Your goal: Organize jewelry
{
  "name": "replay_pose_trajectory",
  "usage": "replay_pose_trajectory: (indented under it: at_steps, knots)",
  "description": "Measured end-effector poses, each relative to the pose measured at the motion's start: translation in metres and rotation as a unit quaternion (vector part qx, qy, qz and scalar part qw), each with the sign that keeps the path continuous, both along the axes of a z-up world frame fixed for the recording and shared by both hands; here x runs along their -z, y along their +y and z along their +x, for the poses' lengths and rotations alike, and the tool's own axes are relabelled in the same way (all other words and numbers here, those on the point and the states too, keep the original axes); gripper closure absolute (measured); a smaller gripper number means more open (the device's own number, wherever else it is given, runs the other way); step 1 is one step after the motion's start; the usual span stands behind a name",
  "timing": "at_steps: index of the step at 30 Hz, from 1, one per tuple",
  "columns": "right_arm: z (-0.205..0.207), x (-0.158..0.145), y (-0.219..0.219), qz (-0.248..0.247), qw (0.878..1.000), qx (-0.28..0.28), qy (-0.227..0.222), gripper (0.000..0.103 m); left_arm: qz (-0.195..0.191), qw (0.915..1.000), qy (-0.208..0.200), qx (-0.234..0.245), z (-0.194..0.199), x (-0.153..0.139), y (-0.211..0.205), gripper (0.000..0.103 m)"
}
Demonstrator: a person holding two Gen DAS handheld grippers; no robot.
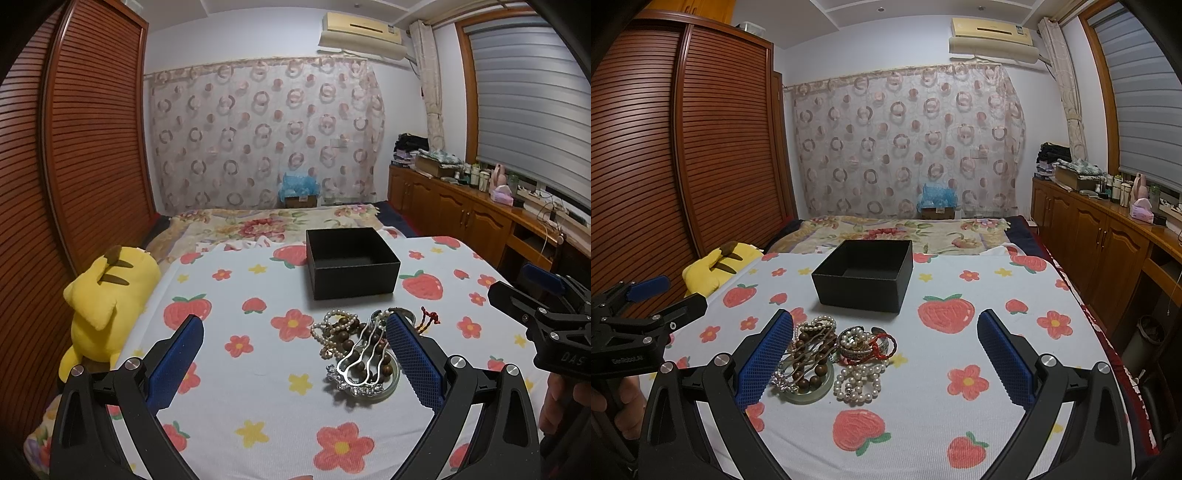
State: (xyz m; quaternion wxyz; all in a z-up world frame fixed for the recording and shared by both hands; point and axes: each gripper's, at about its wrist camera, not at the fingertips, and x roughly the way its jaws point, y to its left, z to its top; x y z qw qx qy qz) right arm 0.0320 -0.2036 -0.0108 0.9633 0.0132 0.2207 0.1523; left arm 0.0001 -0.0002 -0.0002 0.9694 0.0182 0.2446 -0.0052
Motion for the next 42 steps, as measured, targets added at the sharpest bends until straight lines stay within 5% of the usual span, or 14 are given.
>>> replay_pose_trajectory:
  at_steps: [42]
  knots:
    - [-0.0019,-0.0012,0.0003,0.001,1.0,0.0,-0.001,0.002,-0.001,1.0,-0.004,0.0,-0.0023,-0.0047,-0.0025,0.007]
